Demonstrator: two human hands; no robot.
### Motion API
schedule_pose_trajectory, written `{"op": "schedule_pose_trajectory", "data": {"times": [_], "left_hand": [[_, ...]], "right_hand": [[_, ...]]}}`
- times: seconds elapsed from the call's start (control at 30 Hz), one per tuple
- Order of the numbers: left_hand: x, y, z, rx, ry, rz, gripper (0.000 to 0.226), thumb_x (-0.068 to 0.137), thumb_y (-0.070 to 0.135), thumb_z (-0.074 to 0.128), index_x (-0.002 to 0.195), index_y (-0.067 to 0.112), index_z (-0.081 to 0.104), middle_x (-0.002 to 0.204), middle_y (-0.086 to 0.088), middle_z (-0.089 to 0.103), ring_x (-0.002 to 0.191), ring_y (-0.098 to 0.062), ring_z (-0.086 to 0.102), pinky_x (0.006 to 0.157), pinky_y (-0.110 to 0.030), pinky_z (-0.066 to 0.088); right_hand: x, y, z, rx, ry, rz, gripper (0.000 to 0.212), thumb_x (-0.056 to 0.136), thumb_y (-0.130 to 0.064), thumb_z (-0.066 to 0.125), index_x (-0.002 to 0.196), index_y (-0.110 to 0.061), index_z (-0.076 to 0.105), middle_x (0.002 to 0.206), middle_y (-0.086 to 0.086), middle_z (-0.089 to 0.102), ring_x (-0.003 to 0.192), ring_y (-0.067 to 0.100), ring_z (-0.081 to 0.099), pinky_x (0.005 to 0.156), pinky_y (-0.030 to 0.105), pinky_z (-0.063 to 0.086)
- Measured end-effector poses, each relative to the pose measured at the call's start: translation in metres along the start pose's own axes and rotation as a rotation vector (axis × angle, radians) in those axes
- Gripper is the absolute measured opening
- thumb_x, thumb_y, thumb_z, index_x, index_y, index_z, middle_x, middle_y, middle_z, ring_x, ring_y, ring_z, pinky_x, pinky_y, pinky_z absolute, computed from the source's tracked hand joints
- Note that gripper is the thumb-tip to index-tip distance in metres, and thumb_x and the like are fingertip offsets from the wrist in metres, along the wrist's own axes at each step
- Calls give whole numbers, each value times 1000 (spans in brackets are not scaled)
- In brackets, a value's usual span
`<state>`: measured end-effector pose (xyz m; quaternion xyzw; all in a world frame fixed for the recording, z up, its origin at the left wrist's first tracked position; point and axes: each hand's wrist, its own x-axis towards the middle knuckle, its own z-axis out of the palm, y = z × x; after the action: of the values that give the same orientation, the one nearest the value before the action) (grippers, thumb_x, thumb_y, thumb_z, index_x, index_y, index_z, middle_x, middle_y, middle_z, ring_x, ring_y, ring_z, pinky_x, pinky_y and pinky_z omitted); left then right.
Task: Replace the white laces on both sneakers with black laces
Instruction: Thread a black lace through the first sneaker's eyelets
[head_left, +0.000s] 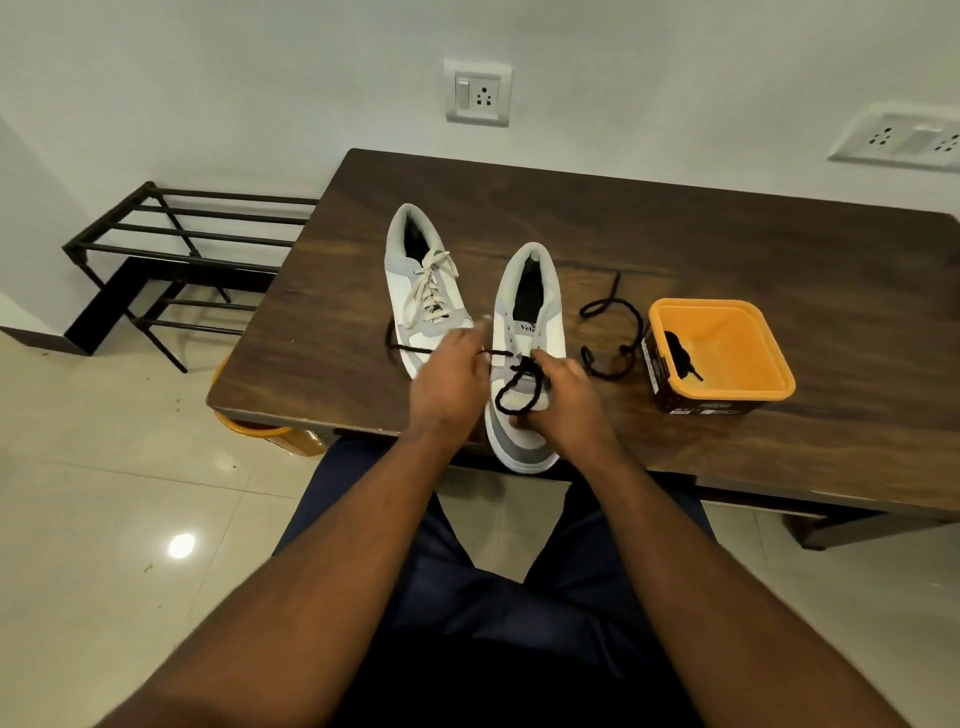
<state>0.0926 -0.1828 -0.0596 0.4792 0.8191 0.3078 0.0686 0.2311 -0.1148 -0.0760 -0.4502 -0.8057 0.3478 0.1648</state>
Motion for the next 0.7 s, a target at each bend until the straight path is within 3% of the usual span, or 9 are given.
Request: {"op": "schedule_pose_trajectory", "data": {"times": [0.13,0.2,0.27,0.4,0.5,0.53,0.6,0.67,0.7], "left_hand": [[5,9,16,-285,-120,-223,24,96,25,59,114,13,71,103,-8,72,97,-25,66,85,-34,52],[8,6,25,-480,-53,-332,10,93,21,65,91,16,73,91,-8,74,85,-23,69,78,-31,54],[16,-3,24,-631,119,-449,16,91,19,65,78,27,67,83,-8,73,75,-26,70,74,-39,60],[39,-50,-5,-500,599,-486,8,93,27,61,92,23,67,84,-6,72,70,-28,70,64,-48,59],[28,-53,-24,-555,741,-439,17,93,24,63,109,20,59,94,4,67,76,-19,68,72,-30,59],[19,-44,-23,-555,698,-408,21,92,25,65,111,18,57,95,7,64,76,-16,66,71,-20,55],[2,-22,-14,-566,398,-422,19,93,35,66,93,16,60,84,2,67,64,-18,64,60,-26,55],[-6,1,-2,-728,-6,-601,34,95,40,61,80,9,62,72,-9,67,46,-19,58,44,-27,49],[-6,8,3,-827,-128,-699,39,95,41,61,82,5,63,70,-11,66,41,-18,55,39,-23,43]], "right_hand": [[3,-4,-3,-5,-10,-16,81,63,-18,87,136,-17,52,120,11,55,107,25,57,88,30,47],[4,-4,-4,-10,-14,-14,80,62,-18,87,134,-17,54,118,9,55,107,24,57,84,26,45],[4,-1,-4,9,-19,17,82,62,-18,88,136,-16,52,124,7,54,113,21,54,85,21,39],[1,1,-5,56,-24,50,84,65,-17,88,139,-13,49,132,6,52,119,21,51,97,23,40],[-1,3,-1,72,-18,64,84,65,-17,88,140,-14,49,132,6,53,119,20,51,98,25,41],[-1,3,-1,67,-17,66,83,65,-18,88,139,-14,50,132,5,53,118,20,52,98,25,41],[0,3,-1,52,-16,67,81,65,-19,88,137,-15,52,131,5,54,117,20,53,96,24,42],[2,1,-2,34,-12,62,79,64,-19,88,135,-16,54,128,4,56,113,18,54,90,21,41],[2,1,-2,23,-12,59,78,64,-19,88,134,-17,55,127,4,57,111,17,55,87,20,40]]}}
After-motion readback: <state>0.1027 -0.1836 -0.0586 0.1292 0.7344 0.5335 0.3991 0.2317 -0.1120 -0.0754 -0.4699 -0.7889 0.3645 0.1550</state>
